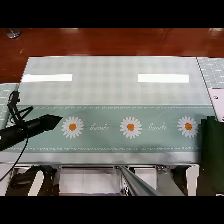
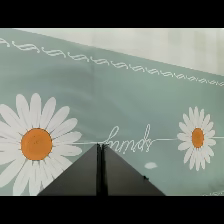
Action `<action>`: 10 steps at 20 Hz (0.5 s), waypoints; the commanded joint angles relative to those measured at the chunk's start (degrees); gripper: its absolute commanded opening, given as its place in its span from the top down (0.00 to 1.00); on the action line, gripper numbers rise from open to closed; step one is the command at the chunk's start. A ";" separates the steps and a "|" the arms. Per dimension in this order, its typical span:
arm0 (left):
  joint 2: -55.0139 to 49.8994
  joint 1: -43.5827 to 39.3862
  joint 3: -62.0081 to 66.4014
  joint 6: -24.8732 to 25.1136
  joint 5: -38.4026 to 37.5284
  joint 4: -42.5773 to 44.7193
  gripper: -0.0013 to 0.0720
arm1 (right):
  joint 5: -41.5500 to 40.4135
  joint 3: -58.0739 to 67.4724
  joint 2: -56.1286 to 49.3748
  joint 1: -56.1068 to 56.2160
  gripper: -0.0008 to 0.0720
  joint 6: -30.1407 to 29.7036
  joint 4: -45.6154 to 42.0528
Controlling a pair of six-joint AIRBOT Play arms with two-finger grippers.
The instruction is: Fold the shirts.
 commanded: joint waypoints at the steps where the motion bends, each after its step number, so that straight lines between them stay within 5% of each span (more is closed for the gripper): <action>1: -1.79 0.76 3.02 1.49 -0.33 0.17 0.96 | -10.16 1.95 -0.61 -0.68 0.21 -1.75 7.15; 3: -5.97 1.16 8.24 1.51 -0.04 0.13 0.96 | -18.93 8.28 -3.85 -0.66 0.31 -3.93 18.03; 6: -15.32 0.59 22.25 1.86 -0.15 -3.93 0.96 | -26.71 18.84 -11.91 6.56 0.94 -11.30 41.05; 8: -21.81 -2.64 36.26 6.78 2.01 -1.51 0.96 | -29.55 23.19 -17.73 18.56 0.95 -19.96 58.80; 10: -25.46 -7.37 45.66 -0.96 8.20 9.20 0.96 | -28.52 23.93 -22.18 35.39 0.95 -28.63 65.48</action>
